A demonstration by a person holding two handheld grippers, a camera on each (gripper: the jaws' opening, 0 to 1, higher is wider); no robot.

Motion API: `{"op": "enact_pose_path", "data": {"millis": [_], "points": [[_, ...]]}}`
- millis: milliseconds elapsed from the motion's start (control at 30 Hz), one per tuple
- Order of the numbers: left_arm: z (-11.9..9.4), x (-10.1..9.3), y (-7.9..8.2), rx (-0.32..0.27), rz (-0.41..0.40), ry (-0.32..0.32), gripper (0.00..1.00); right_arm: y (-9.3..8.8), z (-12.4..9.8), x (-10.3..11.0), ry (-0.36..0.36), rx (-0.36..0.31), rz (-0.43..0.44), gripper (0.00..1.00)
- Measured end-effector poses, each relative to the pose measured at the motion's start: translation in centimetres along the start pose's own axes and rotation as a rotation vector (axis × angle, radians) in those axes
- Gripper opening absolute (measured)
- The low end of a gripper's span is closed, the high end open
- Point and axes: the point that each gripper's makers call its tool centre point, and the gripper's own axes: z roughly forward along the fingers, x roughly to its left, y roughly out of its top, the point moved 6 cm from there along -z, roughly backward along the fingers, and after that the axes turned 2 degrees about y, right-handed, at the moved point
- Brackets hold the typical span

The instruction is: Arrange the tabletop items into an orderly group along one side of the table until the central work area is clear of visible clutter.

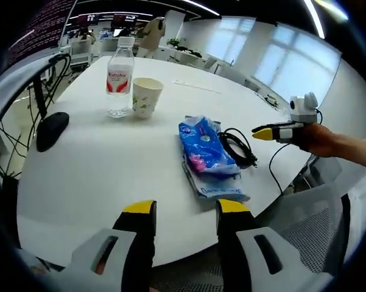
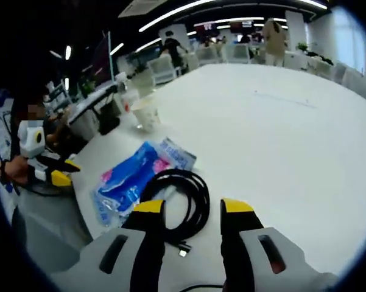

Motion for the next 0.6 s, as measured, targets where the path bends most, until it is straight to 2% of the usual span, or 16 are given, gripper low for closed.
{"op": "enact_pose_path", "data": {"millis": [100, 233, 600], "points": [[0.0, 0.0, 0.0, -0.001, 0.005, 0.007, 0.38, -1.0, 0.3, -0.1, -0.003, 0.002, 0.044, 0.33], [-0.2, 0.2, 0.1, -0.009, -0.003, 0.015, 0.39, -1.6, 0.9, 0.1, -0.009, 0.017, 0.061, 0.31], [-0.1, 0.1, 0.2, -0.011, 0.013, 0.016, 0.40, -1.1, 2.6, 0.1, -0.043, 0.034, 0.076, 0.28]]}}
